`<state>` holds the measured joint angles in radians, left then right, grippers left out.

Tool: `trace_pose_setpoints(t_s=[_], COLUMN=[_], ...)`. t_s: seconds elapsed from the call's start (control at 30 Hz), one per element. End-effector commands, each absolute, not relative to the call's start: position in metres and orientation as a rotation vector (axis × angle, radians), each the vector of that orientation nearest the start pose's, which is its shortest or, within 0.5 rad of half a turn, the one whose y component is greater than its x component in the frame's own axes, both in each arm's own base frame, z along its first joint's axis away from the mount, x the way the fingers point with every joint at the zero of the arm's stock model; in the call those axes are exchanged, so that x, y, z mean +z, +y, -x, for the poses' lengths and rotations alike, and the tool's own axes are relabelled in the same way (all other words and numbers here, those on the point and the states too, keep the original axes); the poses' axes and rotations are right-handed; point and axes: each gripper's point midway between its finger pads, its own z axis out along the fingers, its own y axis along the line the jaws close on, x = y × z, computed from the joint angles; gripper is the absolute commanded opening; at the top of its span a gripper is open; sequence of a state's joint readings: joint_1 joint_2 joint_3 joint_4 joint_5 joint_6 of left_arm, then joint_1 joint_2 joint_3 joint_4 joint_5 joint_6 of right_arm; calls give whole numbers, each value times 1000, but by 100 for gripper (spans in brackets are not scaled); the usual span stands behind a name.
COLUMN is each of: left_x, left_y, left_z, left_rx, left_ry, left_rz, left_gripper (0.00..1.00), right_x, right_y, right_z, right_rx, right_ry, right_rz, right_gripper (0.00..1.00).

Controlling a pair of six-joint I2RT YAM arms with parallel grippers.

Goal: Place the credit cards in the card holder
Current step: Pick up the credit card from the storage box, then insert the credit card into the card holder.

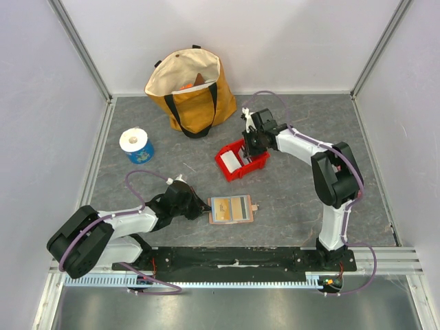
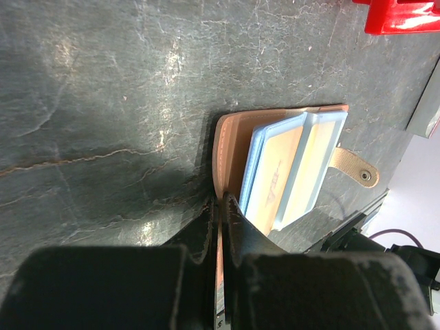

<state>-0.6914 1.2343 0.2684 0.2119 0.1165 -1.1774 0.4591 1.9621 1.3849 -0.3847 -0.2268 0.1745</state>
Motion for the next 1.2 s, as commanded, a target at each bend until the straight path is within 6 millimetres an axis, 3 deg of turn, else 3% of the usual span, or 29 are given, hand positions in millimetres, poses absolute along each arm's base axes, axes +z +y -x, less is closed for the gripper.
trace_pose_setpoints(t_s=[0.0,0.17,0.37,0.53,0.6,0.63,0.7,0.93,1.17], left_x=[16,17,18,21,22,22,24,31,37], left_y=[-227,-227,-227,-229,-230,-230,-230,-231,-229], left_z=[-185,-184,-184,-185,-184,-184,-183,-182,-180], left_rx=[-964,-970,-973,-988,-995,-998,-1010,-1020,-1035], left_ry=[2515,2508,2510,2503,2506,2503,2499,2494,2476], left_rz=[505,501,496,490,483,482,478,455,462], left_gripper=[2,2,2,2,2,2,2,2,2], right_x=[133,169,185,188,185,185,186,150,117], right_y=[242,228,228,233,253,253,278,312,336], right_z=[-426,-421,-391,-351,-321,-314,-285,-241,-214], right_rx=[428,373,444,337,347,327,345,209,370], right_ry=[2325,2246,2240,2217,2208,2199,2179,2221,2305], right_rz=[432,403,309,77,28,-17,-4,-61,17], right_gripper=[0,0,0,0,0,0,0,0,0])
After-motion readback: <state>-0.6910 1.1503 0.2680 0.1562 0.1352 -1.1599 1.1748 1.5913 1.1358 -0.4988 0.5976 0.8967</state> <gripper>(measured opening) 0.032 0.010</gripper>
